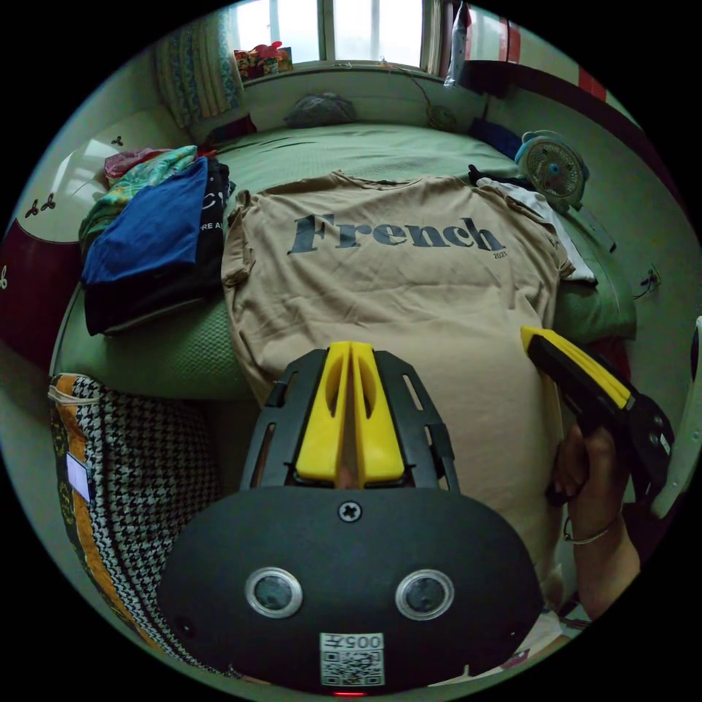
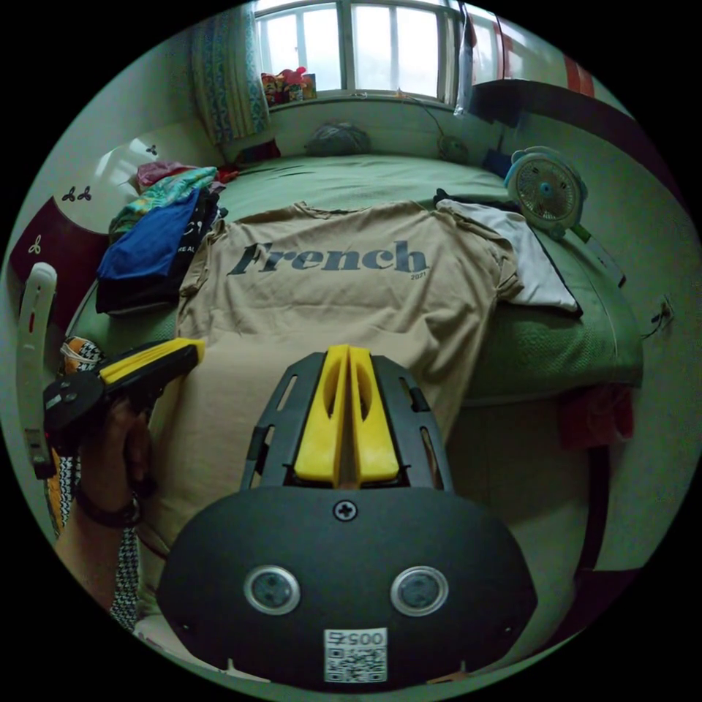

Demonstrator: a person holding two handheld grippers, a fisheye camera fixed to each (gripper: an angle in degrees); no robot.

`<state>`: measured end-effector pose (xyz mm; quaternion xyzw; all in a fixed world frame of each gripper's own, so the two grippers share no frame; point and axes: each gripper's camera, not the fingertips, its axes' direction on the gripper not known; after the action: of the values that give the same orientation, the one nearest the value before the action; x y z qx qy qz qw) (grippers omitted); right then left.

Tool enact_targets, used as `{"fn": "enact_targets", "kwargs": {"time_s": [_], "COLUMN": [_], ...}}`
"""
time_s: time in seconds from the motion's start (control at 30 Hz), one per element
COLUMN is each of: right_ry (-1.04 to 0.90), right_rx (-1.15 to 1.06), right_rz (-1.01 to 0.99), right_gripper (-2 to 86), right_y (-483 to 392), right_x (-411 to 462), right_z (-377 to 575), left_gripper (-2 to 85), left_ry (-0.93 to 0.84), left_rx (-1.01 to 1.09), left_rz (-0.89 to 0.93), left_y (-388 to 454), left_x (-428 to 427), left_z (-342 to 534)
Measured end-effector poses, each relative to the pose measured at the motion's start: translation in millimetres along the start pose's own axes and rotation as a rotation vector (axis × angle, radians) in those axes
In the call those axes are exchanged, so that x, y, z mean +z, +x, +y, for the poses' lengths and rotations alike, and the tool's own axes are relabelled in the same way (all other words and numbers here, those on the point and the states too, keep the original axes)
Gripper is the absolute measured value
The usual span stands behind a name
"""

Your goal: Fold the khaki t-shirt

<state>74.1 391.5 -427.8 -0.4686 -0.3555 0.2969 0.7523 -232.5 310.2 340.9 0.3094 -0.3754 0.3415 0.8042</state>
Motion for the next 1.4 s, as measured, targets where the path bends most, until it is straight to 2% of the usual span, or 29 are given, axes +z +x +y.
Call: {"fn": "enact_targets", "kwargs": {"time_s": [1.4], "right_ry": [0.001], "right_rx": [-0.02], "right_rz": [0.026], "right_gripper": [-1.0], "right_y": [-3], "right_x": [-9], "right_z": [18], "left_gripper": [-0.7], "left_ry": [0.001], "left_rx": [-0.007], "left_rz": [0.01], "left_y": [10], "left_x": [-4], "left_z": [6]}}
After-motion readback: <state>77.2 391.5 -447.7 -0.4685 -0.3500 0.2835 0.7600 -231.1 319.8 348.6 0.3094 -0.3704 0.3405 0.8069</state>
